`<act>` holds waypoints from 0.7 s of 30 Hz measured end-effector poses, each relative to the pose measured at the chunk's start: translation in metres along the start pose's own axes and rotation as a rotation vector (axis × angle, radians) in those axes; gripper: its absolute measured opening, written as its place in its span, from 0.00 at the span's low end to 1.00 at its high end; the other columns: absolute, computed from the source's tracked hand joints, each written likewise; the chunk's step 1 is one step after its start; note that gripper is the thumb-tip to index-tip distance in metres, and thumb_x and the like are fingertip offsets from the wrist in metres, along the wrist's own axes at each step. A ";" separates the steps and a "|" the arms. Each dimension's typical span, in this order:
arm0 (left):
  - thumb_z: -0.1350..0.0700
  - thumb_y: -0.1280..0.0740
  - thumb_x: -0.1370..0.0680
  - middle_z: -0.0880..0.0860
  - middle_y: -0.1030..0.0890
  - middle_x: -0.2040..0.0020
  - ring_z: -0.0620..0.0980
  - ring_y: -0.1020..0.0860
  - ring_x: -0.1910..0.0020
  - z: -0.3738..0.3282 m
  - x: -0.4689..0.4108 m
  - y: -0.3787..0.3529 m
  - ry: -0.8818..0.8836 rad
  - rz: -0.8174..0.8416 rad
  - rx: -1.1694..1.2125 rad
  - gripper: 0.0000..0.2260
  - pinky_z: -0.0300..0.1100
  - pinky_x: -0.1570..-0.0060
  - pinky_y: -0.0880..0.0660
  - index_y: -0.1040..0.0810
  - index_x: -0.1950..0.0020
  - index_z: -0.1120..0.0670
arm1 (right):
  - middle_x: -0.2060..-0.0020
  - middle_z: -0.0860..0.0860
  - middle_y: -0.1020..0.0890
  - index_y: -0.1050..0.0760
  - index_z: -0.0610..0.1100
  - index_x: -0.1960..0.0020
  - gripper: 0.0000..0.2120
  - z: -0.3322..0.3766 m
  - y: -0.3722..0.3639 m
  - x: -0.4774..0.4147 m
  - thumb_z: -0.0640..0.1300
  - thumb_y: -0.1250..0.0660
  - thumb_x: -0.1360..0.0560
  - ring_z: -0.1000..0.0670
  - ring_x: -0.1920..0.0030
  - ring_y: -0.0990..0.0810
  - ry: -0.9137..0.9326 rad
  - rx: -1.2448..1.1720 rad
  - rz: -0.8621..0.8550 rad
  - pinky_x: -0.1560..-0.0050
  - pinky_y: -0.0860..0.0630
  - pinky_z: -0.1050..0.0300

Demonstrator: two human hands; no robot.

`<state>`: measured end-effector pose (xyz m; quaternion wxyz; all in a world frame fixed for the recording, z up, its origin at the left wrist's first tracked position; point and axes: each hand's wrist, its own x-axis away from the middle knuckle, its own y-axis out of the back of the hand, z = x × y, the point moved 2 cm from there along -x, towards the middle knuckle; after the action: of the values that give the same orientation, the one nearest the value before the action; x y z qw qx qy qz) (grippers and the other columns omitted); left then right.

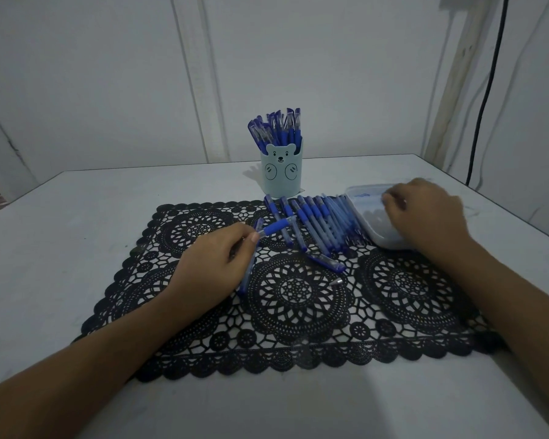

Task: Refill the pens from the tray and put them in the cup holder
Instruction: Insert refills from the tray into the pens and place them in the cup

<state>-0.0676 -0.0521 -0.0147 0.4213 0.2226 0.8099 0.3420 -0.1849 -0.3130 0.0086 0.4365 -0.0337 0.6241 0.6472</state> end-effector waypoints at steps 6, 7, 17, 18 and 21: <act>0.49 0.43 0.22 0.44 0.26 0.70 0.39 0.29 0.70 0.001 0.001 -0.001 -0.001 -0.001 0.004 0.11 0.36 0.74 0.38 0.23 0.53 0.50 | 0.58 0.46 0.25 0.23 0.45 0.49 0.12 -0.025 -0.003 -0.005 0.51 0.40 0.24 0.45 0.53 0.26 -0.237 0.253 0.303 0.45 0.37 0.49; 0.48 0.43 0.22 0.44 0.26 0.70 0.39 0.29 0.69 0.001 0.000 -0.001 0.001 0.001 0.002 0.11 0.36 0.73 0.39 0.23 0.53 0.49 | 0.59 0.46 0.25 0.22 0.45 0.50 0.11 -0.025 -0.005 -0.004 0.51 0.38 0.25 0.46 0.55 0.28 -0.236 0.240 0.329 0.46 0.37 0.50; 0.45 0.46 0.23 0.44 0.26 0.70 0.42 0.28 0.68 0.002 -0.001 -0.002 -0.002 0.004 -0.009 0.13 0.36 0.73 0.36 0.24 0.53 0.48 | 0.55 0.44 0.20 0.20 0.40 0.50 0.11 -0.028 -0.019 -0.010 0.43 0.31 0.31 0.46 0.58 0.29 -0.261 0.068 0.423 0.44 0.29 0.47; 0.45 0.46 0.24 0.44 0.26 0.70 0.42 0.28 0.68 0.002 -0.001 -0.002 -0.002 0.006 -0.010 0.13 0.36 0.74 0.36 0.24 0.53 0.48 | 0.54 0.44 0.20 0.20 0.40 0.49 0.12 -0.029 -0.020 -0.011 0.42 0.31 0.31 0.46 0.58 0.29 -0.267 0.057 0.431 0.43 0.29 0.46; 0.45 0.46 0.23 0.44 0.26 0.70 0.43 0.28 0.69 0.003 -0.001 -0.002 -0.003 0.006 -0.010 0.14 0.36 0.74 0.37 0.23 0.53 0.48 | 0.57 0.45 0.23 0.19 0.40 0.50 0.11 -0.030 -0.022 -0.012 0.42 0.32 0.31 0.46 0.58 0.28 -0.258 0.064 0.464 0.43 0.29 0.46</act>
<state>-0.0650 -0.0530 -0.0169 0.4224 0.2235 0.8070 0.3470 -0.1795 -0.3483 -0.0078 0.3534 0.2068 0.5743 0.7089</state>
